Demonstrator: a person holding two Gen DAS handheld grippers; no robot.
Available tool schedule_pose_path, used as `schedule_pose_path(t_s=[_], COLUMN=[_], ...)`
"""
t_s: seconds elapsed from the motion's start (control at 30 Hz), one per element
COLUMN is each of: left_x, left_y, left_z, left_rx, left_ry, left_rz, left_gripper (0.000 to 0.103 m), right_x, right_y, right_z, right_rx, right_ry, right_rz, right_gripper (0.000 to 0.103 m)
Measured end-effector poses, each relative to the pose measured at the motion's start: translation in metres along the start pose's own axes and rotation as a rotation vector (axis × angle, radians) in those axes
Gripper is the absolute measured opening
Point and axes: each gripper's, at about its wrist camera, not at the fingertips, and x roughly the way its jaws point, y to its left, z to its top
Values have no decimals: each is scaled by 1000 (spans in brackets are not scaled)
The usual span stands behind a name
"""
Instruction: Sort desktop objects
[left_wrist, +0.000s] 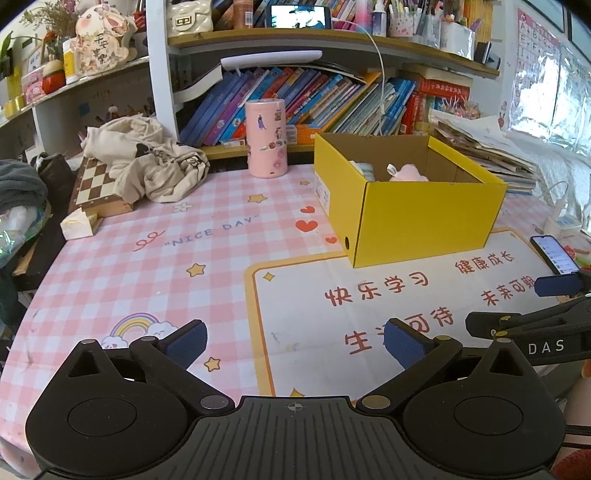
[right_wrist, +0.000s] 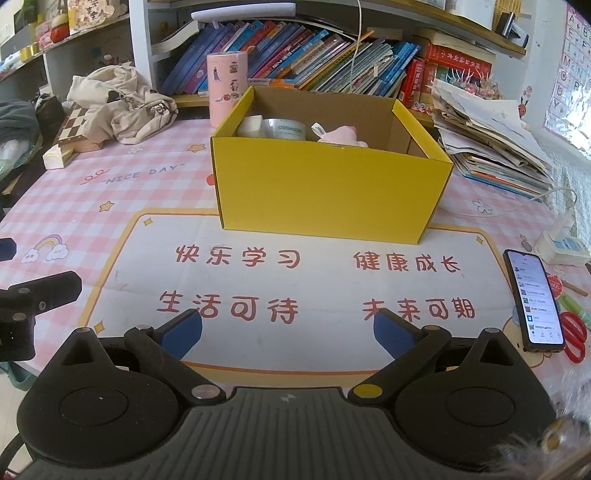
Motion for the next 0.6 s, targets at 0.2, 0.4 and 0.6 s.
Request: schedule_pose_path(t_s=[0.2, 0.4, 0.6], left_x=[0, 0, 2], left_y=[2, 2, 2], left_z=[0, 0, 1], left_rx=[-7, -6, -9], left_ry=[1, -4, -1], left_rz=[-5, -14, -28], left_gripper=[103, 103, 103], right_x=[2, 2, 1], right_y=[-3, 0, 4], right_z=[1, 1, 1], right_rx=[-11, -10, -8], right_ry=[1, 4, 7], right_rz=[5, 2, -3], right_gripper=[100, 101, 101])
